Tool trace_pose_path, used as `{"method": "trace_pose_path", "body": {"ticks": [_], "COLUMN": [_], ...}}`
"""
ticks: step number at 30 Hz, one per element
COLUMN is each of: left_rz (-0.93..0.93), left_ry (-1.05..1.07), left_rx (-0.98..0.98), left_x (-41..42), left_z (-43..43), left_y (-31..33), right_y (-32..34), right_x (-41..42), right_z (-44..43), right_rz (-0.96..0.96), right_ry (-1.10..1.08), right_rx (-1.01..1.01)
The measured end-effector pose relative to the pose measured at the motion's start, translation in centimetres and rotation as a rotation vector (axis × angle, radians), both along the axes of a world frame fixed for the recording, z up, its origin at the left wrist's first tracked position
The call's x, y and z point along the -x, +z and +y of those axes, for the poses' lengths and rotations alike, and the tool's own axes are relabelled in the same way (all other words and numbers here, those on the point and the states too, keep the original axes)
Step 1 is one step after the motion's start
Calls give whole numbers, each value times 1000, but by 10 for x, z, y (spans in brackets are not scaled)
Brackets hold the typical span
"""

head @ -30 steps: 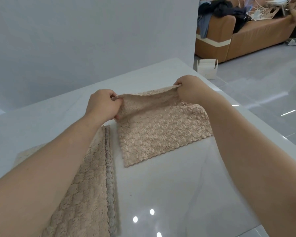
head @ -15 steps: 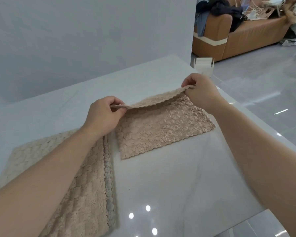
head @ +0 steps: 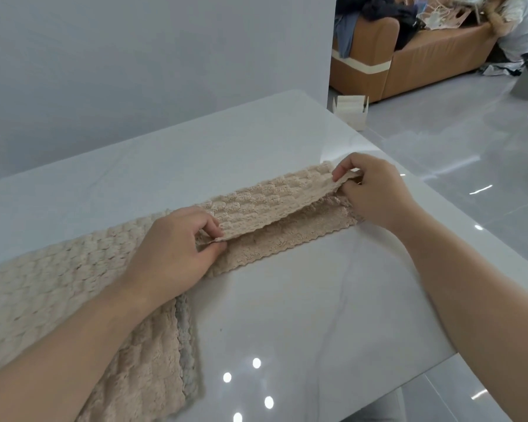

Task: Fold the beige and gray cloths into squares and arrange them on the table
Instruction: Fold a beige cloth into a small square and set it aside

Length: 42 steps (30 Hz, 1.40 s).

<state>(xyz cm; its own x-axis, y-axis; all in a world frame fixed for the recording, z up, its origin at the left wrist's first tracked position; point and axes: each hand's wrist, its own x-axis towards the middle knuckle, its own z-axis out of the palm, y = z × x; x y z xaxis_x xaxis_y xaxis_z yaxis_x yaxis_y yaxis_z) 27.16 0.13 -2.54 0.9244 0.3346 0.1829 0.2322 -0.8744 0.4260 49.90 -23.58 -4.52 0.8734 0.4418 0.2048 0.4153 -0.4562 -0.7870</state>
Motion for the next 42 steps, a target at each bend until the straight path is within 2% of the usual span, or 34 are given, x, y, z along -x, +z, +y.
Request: {"method": "trace_pose_path", "body": {"ticks": [8,15,21,26,33,36,42], "left_rz": [26,55,64,87,52,35,16], "left_ry": [-92,-103,-82,-116,-159,-162,-158], "left_rx": [-76,-101,-93,-170,-234,-323,-385], "left_x": [14,18,19,20,22,25,28], "left_z": [-13,-17,-18,-20,-22,-24,-25], "left_y": [-8,-9,-10,-13,-14,-15,-18], "right_y": [-1,-6,-4,-6,-12,-13,-11], "right_x": [4,5,4,2,0,0,3], "right_z": [-5,-3,-3,-4,-2,-3,-4], "right_rz": [84,-58,-100,-57,-174,-224,-231], "right_ry": [-89,-104,-96,-74,19,46,43], "right_rx": [-105,14,61,140,272,332,365]}}
